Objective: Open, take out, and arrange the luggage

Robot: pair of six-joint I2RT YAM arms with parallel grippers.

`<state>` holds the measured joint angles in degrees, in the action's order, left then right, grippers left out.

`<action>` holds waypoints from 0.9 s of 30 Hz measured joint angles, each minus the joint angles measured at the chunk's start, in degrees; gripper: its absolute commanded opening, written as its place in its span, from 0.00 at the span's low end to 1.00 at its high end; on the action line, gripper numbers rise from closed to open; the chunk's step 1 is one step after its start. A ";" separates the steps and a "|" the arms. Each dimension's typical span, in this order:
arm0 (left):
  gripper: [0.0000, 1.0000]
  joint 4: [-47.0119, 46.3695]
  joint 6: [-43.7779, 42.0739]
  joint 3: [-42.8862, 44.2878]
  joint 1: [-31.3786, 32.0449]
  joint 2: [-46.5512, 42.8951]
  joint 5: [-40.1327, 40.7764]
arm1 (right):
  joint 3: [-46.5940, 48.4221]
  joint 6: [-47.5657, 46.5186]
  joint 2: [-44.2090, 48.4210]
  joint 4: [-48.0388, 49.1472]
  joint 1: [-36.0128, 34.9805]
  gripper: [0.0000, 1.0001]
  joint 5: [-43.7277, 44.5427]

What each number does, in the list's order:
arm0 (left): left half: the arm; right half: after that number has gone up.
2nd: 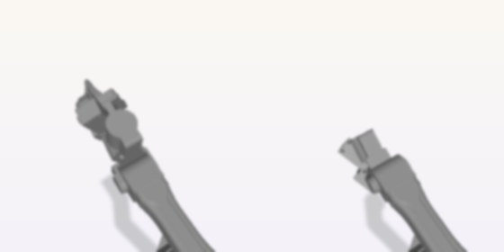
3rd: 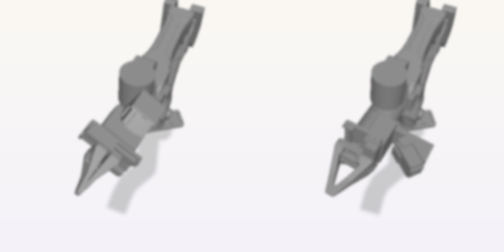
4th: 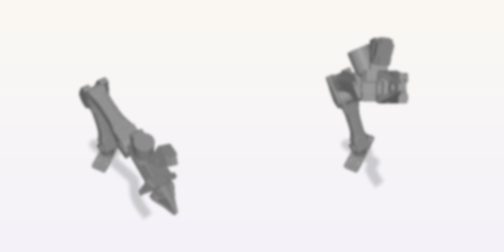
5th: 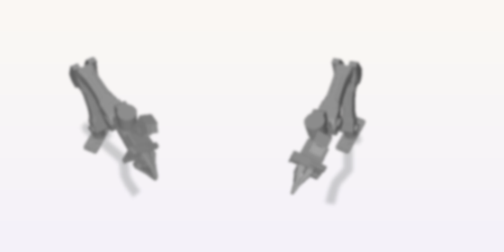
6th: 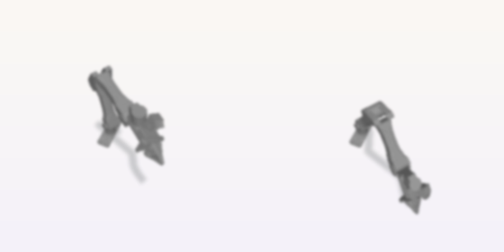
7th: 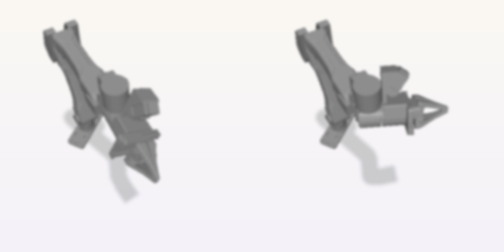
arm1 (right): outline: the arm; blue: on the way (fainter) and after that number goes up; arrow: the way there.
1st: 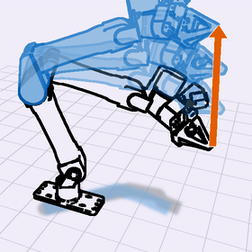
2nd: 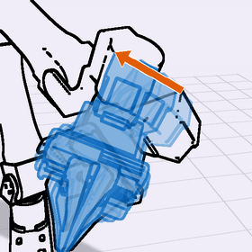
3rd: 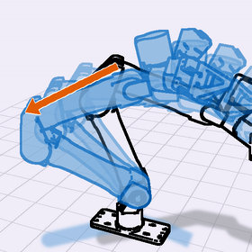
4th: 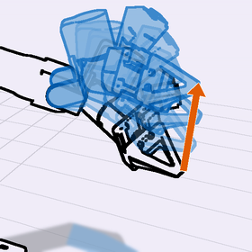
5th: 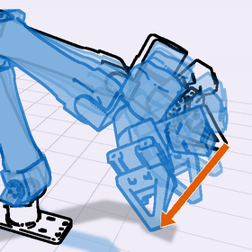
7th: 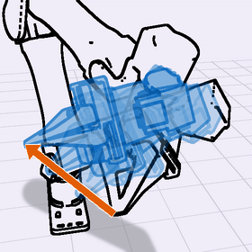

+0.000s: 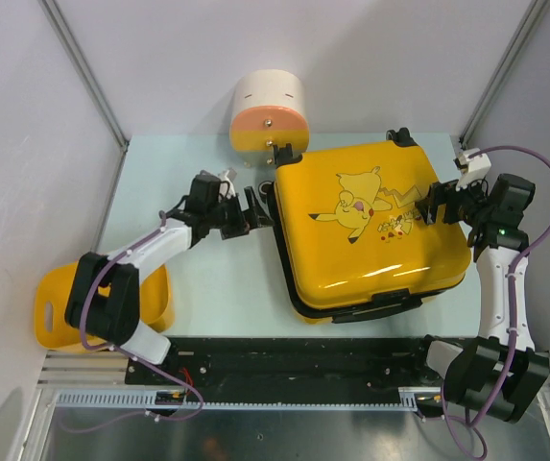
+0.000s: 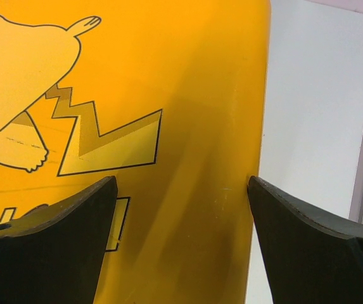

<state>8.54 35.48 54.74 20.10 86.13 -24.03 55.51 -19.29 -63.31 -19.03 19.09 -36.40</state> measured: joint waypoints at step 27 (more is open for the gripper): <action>1.00 -1.97 1.46 6.51 4.04 15.41 3.34 | -0.83 -2.89 5.38 -3.96 -3.72 0.94 1.88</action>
<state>6.57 36.95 61.25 24.14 101.54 -20.69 54.68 -22.17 -57.93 -22.98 15.38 -34.52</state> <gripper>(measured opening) 0.997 0.931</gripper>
